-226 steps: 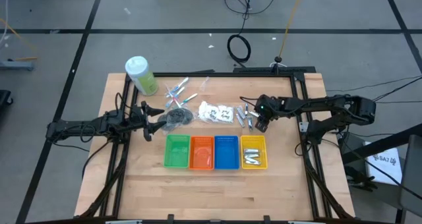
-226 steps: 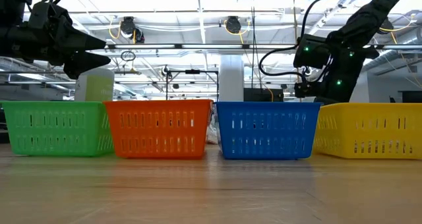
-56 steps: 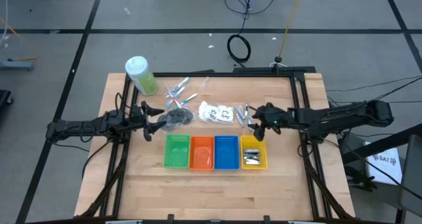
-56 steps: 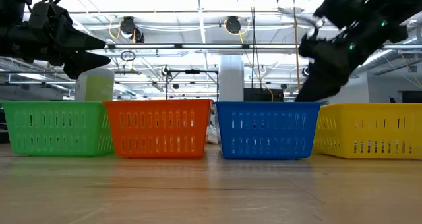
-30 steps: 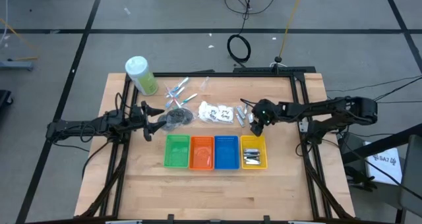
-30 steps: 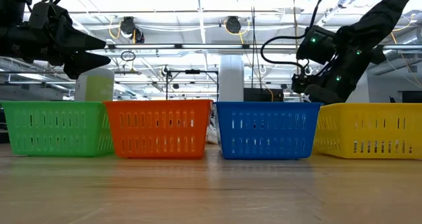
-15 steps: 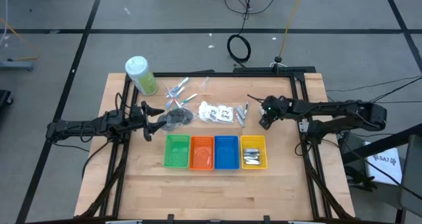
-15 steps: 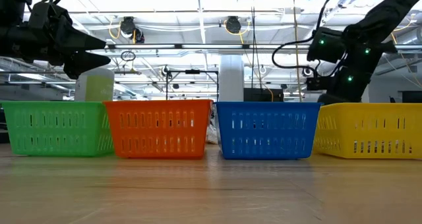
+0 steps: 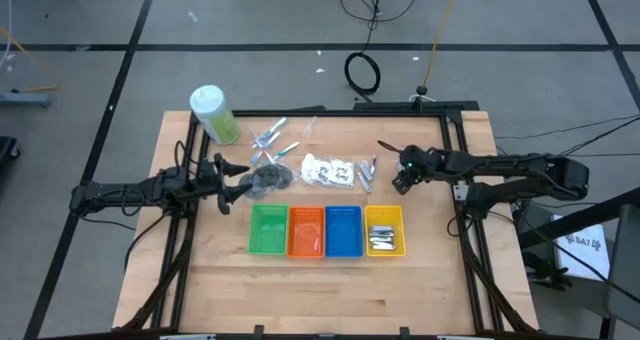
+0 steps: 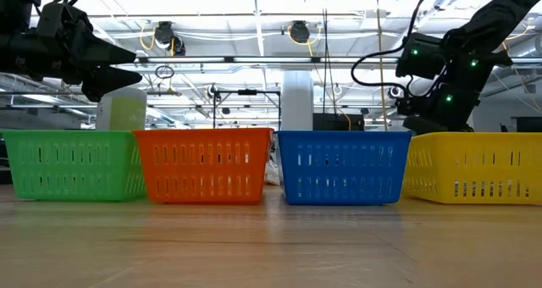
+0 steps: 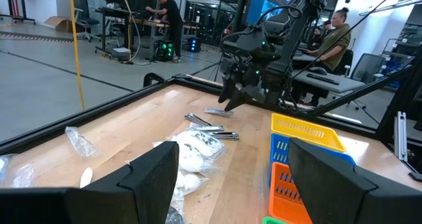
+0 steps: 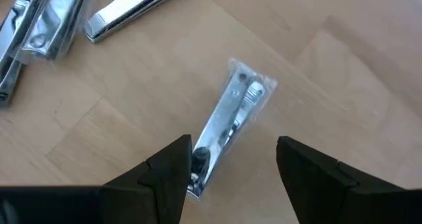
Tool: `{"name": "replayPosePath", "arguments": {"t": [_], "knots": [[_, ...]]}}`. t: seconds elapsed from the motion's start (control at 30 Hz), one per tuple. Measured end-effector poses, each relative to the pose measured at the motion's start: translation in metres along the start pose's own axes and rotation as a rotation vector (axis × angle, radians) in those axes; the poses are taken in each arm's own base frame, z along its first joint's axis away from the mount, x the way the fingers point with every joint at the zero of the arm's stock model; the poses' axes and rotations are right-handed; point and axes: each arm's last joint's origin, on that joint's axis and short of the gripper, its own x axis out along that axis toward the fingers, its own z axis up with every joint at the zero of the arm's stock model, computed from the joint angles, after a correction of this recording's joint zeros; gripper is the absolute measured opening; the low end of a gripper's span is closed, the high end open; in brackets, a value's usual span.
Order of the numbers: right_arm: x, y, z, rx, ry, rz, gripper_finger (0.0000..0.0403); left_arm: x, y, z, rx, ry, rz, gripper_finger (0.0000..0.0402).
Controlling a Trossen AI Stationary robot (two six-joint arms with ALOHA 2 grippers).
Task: Pick & Place Travel size toiletries
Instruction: Put the silver nail cutter into the yellow basket
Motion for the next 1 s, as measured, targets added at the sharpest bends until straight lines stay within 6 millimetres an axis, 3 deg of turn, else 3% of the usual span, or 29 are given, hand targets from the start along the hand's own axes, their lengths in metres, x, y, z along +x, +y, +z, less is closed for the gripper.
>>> {"name": "replayPosePath", "arguments": {"t": [0.77, 1.0], "knots": [[0.017, 0.004, -0.003, -0.032, 0.079, -0.03, 0.0209, 0.0, 0.0, 0.0, 0.0, 0.0, 0.0, 0.028], [0.017, 0.003, -0.005, -0.042, 0.092, -0.034, 0.0171, 0.0, 0.0, 0.0, 0.0, 0.0, 0.0, 0.028]]}}
